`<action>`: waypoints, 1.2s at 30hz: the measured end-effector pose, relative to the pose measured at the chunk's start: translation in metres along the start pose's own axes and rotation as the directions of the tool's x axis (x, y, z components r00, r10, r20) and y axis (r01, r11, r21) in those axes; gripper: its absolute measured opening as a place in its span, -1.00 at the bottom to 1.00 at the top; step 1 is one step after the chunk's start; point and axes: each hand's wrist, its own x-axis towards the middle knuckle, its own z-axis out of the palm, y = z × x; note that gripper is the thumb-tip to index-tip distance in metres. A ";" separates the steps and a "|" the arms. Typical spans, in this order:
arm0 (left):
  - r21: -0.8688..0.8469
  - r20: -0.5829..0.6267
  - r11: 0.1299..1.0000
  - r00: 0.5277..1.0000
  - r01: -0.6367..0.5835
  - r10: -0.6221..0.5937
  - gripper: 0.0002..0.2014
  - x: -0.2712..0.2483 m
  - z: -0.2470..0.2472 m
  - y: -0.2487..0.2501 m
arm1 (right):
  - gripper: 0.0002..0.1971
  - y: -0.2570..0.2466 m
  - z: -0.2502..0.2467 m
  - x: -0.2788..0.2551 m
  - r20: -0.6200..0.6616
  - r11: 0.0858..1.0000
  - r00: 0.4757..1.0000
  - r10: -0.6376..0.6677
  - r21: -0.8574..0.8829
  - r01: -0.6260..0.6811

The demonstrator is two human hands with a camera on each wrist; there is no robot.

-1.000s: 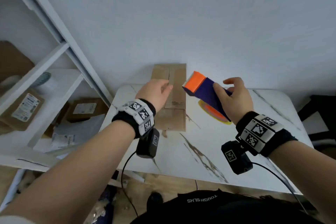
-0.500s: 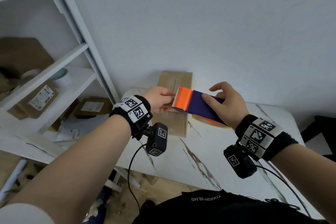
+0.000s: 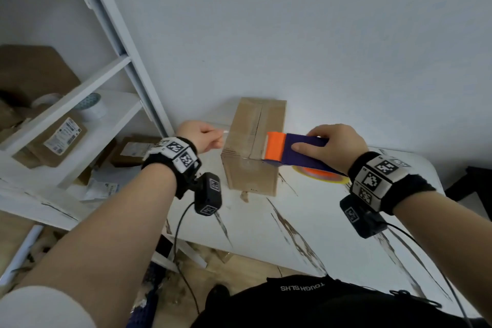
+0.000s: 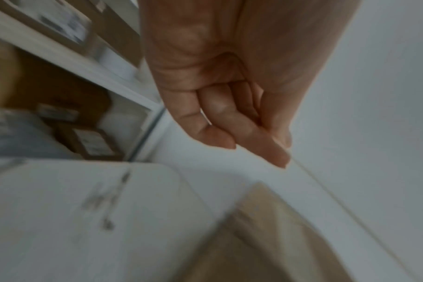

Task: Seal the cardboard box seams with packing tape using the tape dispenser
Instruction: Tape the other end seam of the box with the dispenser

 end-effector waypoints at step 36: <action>0.341 0.013 0.934 0.993 0.106 -0.118 -0.56 0.030 0.011 -0.058 | -0.72 0.020 0.018 0.007 -0.001 0.975 0.979 0.202 -0.094 -0.201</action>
